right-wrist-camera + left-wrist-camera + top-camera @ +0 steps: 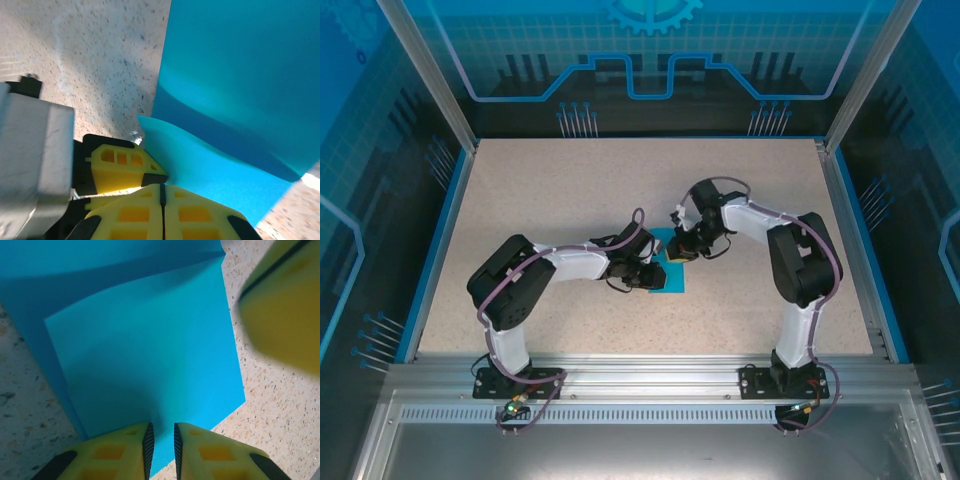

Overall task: Fold a paper plane with a square sheet of paper (fold left side to right side)
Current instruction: Fold the triangle a second time at the center of the table.

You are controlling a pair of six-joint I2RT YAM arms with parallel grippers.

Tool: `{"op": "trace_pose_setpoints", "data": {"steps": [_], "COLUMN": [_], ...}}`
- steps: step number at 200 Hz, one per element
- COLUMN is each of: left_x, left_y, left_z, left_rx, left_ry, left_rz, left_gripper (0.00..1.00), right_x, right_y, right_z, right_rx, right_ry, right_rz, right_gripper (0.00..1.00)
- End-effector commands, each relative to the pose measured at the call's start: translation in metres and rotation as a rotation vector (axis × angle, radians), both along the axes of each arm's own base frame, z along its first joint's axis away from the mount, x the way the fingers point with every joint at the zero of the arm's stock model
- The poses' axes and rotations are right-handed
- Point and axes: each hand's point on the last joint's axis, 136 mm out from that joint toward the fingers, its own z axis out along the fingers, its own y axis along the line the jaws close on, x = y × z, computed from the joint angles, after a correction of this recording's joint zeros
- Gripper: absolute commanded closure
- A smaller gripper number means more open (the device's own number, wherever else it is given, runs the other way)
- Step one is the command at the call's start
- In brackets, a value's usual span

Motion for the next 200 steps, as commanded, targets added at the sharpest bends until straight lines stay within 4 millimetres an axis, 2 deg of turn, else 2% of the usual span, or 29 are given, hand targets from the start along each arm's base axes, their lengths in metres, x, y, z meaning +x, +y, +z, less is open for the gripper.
{"op": "trace_pose_setpoints", "data": {"steps": [1, 64, 117, 147, 200], "left_x": [-0.016, -0.015, -0.016, -0.018, -0.023], "left_y": [0.021, 0.021, 0.025, 0.029, 0.033], "left_z": [-0.023, -0.025, -0.029, -0.035, -0.043], "left_rx": [0.101, 0.109, 0.139, 0.155, 0.167], "left_ry": [0.05, 0.05, 0.053, 0.062, 0.076], "left_rz": [-0.001, 0.003, 0.007, 0.009, 0.014], "left_gripper": [0.76, 0.77, 0.77, 0.78, 0.78], "right_x": [-0.012, -0.03, -0.032, -0.025, 0.002], "right_y": [0.012, 0.009, -0.005, -0.023, -0.054], "right_z": [-0.013, -0.036, -0.059, -0.066, -0.063], "right_rx": [0.008, -0.02, -0.121, -0.196, -0.246], "right_ry": [0.068, 0.136, 0.158, 0.143, 0.109], "right_rz": [0.014, 0.019, 0.027, 0.013, -0.041], "right_gripper": [0.94, 0.94, 0.94, 0.94, 0.94]}}
